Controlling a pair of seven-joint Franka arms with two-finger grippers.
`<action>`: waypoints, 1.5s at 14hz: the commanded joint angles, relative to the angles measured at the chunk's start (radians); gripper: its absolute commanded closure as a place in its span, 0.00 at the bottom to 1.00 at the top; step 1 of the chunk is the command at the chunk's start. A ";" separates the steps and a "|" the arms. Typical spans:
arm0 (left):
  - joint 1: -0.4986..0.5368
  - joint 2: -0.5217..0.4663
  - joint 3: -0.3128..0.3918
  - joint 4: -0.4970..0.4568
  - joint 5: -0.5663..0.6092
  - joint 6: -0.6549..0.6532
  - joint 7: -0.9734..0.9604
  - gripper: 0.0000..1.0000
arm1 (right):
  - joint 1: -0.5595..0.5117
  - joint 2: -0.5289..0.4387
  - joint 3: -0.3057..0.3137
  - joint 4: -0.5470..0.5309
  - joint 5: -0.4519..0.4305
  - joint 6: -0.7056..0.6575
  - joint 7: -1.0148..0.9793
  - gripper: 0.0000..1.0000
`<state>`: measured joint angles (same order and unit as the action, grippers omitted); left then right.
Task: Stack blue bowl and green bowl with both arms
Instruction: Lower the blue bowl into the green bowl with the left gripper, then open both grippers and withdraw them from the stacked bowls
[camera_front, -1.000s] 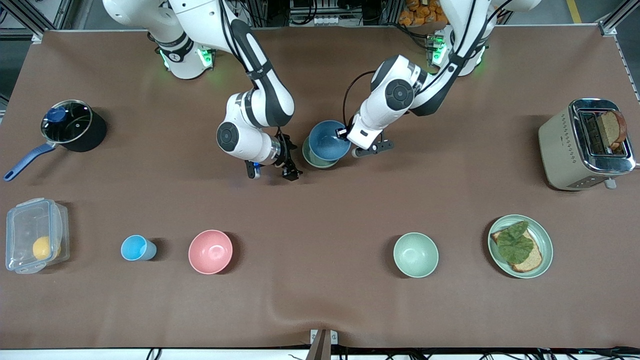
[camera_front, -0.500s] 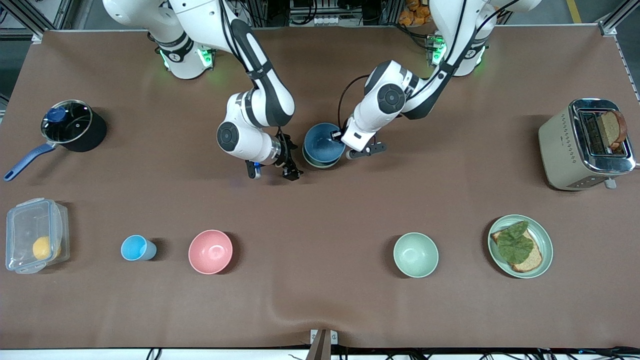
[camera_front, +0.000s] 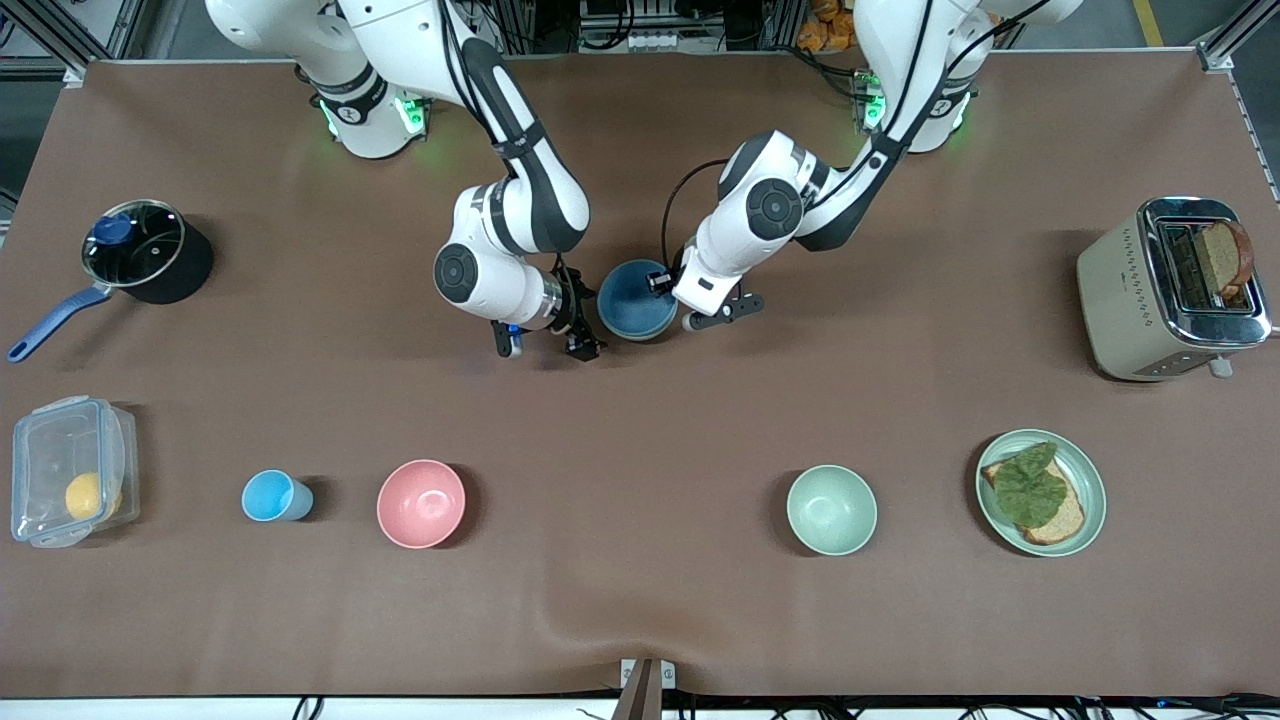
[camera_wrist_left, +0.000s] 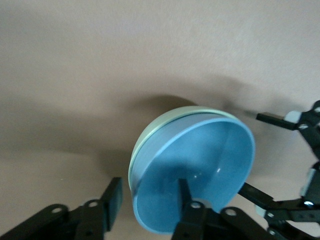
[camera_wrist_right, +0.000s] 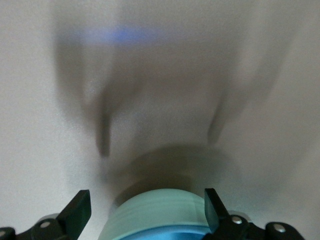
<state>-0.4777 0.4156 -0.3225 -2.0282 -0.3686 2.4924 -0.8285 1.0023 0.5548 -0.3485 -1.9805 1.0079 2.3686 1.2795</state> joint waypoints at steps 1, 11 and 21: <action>0.060 -0.072 0.028 0.067 0.164 -0.174 -0.023 0.00 | -0.023 -0.016 -0.017 -0.001 -0.008 -0.075 -0.102 0.00; 0.371 -0.231 0.026 0.408 0.450 -0.776 0.150 0.00 | -0.087 -0.151 -0.344 0.018 -0.367 -0.566 -0.429 0.00; 0.527 -0.299 0.059 0.476 0.445 -0.882 0.560 0.00 | -0.379 -0.182 -0.375 0.262 -0.606 -0.922 -0.857 0.00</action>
<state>0.0505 0.1196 -0.2796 -1.5710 0.0628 1.6366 -0.3133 0.7860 0.3930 -0.8615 -1.7907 0.4625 1.5010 0.4820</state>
